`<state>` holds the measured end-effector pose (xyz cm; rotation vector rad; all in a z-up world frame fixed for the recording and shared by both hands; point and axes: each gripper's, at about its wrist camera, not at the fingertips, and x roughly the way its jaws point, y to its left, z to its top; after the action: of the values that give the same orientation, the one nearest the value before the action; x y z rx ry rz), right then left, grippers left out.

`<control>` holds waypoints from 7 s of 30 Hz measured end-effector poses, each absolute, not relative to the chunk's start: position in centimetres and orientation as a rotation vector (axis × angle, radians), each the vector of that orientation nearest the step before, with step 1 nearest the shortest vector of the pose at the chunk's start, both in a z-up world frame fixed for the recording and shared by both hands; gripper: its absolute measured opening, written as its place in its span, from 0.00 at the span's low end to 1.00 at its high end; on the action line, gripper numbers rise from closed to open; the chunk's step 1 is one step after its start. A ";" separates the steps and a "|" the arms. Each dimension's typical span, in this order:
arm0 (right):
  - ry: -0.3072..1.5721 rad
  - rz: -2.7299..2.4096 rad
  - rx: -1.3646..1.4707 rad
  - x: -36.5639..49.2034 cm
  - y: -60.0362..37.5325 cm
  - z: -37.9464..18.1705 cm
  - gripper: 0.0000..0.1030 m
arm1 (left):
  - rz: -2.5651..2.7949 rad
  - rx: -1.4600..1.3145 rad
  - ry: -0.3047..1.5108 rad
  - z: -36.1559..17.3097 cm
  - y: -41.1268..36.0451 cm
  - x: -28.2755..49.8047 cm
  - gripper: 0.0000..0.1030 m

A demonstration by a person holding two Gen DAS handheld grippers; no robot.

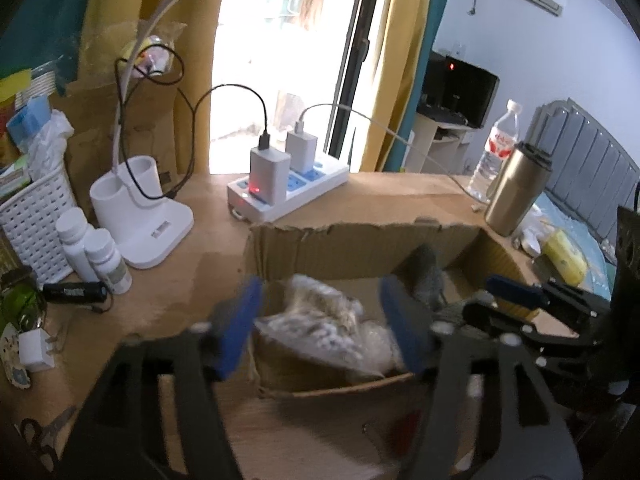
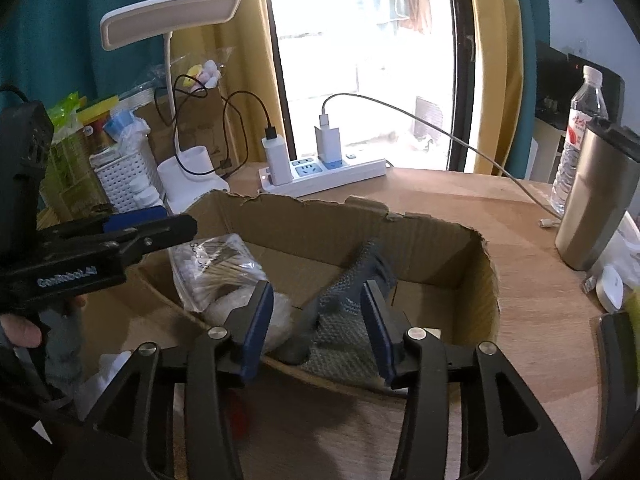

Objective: Organize soft objects
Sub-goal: 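Open both tools to release the swab bag and glove into the box, then move both tools back toward the brown plush toy and red ball, then grasp the brown plush toy with the right tool while the left tool grasps the paper towel, then carry the plush toy and paper towel over the box with both tools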

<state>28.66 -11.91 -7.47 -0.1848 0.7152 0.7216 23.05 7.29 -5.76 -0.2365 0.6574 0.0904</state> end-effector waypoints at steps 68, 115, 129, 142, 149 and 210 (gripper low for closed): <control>0.665 0.707 -0.187 14.7 -14.1 -7.5 0.70 | 0.069 -0.230 0.586 -6.7 5.4 7.5 0.83; 0.740 0.682 -0.147 14.0 -14.7 -11.4 0.54 | 0.033 -0.082 0.810 -13.1 3.3 6.3 0.84; 0.650 0.687 -0.045 13.8 -17.8 -9.6 0.56 | 0.049 -0.017 0.882 -13.8 2.1 7.5 0.82; 0.609 0.680 -0.064 13.0 -18.1 -8.3 0.56 | -0.025 -0.024 0.823 -12.4 0.7 6.9 0.14; 0.589 0.684 -0.070 12.8 -18.2 -7.4 0.56 | -0.022 -0.084 0.759 -10.1 1.7 6.4 0.14; 0.560 0.639 -0.050 21.1 -17.2 -3.1 0.56 | -0.021 -0.114 0.584 -1.5 4.3 16.0 0.14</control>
<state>21.05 -17.24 -3.05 -0.0500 0.5601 0.6386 16.00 4.29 -1.47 -0.1137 0.5840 -0.0214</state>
